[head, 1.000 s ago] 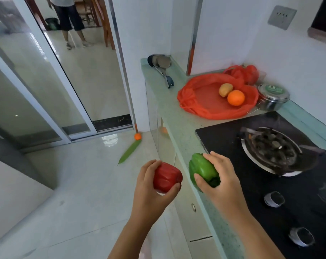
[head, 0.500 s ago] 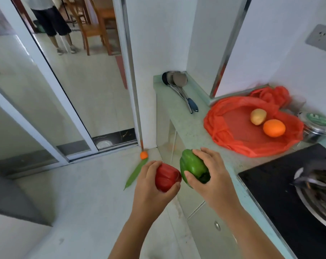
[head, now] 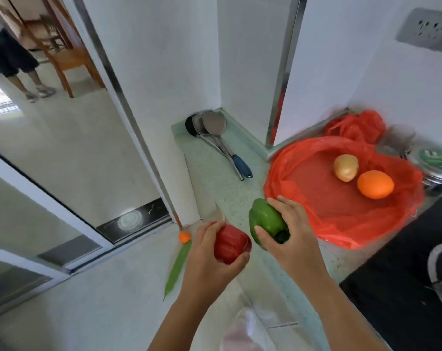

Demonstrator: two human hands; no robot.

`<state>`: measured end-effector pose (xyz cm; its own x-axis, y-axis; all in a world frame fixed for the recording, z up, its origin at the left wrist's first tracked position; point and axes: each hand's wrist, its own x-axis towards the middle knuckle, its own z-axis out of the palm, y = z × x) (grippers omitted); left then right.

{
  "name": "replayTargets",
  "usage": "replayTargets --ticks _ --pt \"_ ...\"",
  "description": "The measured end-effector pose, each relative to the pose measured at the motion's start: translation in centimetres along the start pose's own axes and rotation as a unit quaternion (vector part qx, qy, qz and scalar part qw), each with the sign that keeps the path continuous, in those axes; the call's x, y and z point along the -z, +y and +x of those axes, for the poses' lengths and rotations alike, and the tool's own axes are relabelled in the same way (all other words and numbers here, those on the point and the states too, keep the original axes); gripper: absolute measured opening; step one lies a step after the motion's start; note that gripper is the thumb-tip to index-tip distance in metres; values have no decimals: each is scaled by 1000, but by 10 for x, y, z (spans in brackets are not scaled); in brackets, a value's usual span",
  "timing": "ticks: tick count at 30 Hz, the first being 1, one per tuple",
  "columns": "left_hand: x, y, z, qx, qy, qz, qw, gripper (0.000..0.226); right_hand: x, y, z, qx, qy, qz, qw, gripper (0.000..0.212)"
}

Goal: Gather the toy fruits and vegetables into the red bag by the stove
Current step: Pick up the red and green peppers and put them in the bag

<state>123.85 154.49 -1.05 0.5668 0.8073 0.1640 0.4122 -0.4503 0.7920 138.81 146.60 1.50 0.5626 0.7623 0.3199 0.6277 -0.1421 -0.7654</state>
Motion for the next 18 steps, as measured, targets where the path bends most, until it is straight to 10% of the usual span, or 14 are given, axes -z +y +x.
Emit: replayTargets --ticks 18 --pt "-110 35 198 -153 -178 -33 972 67 56 99 104 -197 165 -61 964 54"
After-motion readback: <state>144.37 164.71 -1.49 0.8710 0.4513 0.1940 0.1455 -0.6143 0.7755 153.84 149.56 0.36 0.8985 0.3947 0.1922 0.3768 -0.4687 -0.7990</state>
